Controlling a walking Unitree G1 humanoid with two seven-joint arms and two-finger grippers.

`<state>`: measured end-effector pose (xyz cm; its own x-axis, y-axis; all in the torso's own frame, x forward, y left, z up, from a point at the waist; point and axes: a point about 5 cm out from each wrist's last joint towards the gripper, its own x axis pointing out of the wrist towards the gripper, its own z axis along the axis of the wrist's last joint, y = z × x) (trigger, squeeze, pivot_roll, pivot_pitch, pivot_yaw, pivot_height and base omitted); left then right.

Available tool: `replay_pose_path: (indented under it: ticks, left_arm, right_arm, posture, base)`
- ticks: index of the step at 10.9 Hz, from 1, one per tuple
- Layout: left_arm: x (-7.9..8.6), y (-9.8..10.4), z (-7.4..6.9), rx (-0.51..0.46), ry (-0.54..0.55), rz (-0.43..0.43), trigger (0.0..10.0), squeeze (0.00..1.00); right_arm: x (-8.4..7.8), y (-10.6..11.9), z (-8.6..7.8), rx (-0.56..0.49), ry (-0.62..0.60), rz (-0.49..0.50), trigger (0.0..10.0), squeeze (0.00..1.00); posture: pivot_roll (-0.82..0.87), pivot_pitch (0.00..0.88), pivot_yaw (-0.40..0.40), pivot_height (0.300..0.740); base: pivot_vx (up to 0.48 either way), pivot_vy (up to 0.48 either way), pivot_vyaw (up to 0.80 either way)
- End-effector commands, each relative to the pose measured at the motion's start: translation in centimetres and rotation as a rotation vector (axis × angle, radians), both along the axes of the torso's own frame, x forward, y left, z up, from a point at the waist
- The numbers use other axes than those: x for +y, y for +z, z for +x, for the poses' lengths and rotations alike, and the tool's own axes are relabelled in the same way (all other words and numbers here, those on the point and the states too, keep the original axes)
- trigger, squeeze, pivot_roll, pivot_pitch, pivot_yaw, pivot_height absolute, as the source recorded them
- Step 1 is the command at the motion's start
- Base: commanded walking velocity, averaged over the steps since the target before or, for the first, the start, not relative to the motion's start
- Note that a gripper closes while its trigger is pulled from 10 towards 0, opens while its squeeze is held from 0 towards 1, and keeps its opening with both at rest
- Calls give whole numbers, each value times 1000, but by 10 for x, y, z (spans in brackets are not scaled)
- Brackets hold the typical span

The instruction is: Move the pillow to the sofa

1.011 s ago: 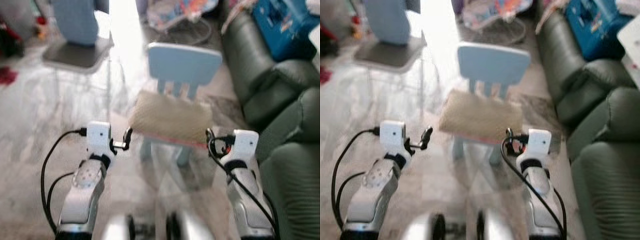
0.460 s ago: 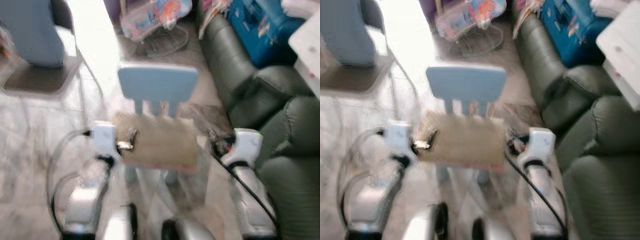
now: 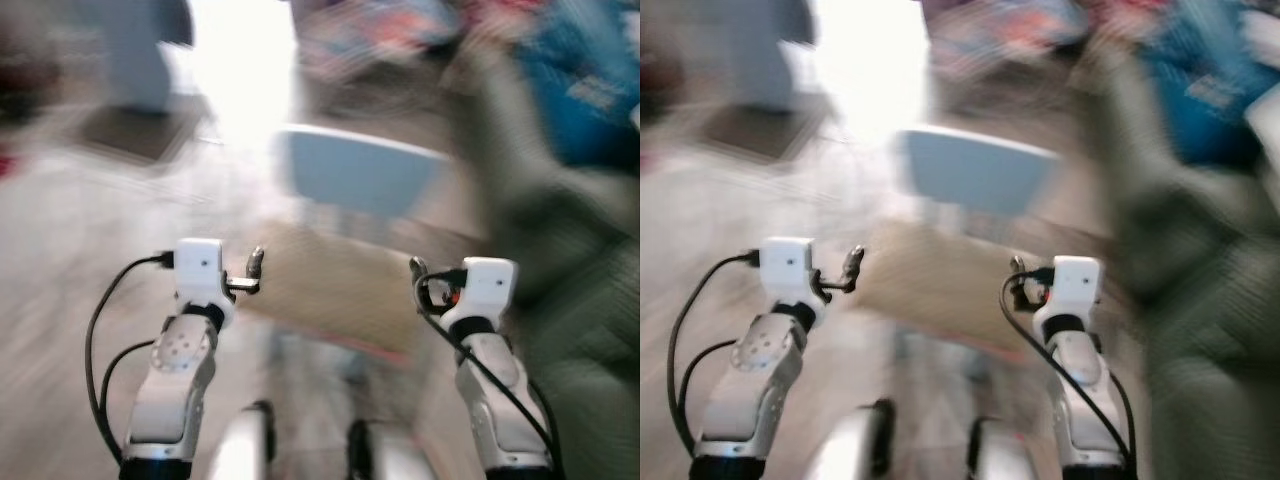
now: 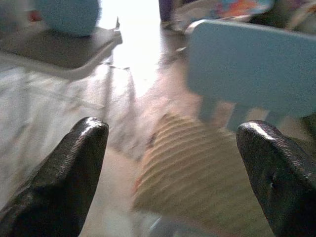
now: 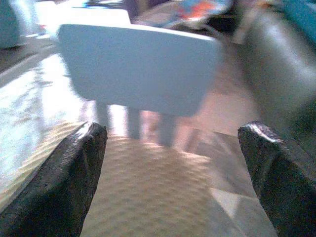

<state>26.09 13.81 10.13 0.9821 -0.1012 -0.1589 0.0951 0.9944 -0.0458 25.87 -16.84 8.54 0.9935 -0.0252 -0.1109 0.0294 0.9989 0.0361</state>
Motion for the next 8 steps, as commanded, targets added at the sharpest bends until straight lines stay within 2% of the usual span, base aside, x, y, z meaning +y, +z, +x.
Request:
replay_pose_path:
  ticks: [1, 5, 6, 7, 8]
  left_arm:
    - [-5, -2, -1, 8, -14, 2, 10000, 0]
    - [-5, -3, -1, 8, -36, 20, 10000, 0]
    - [-5, -3, -1, 9, -37, 16, 10000, 0]
    - [-6, -3, -1, 8, -42, 15, 10000, 0]
    - [-7, -4, -3, 8, -51, 13, 10000, 0]
  right_arm:
    - [-6, -3, -3, 14, -26, -1, 10000, 0]
    - [-6, -4, -2, 20, -39, 17, 10000, 0]
    - [-6, -5, -2, 23, -39, 14, 10000, 0]
    - [-7, -5, -3, 22, -40, 14, 10000, 0]
    - [-7, -5, -3, 20, -42, 10, 10000, 0]
  posture:
    - [-15, 202, -45, 740]
    - [-13, 203, -43, 740]
    - [-14, 205, -42, 740]
    - [-17, 207, -43, 740]
    - [-19, 208, -43, 740]
  base:
    - [0, 0, 0]
    - [0, 0, 0]
    - [0, 0, -550]
    - [0, 0, 0]
    - [285, 0, 0]
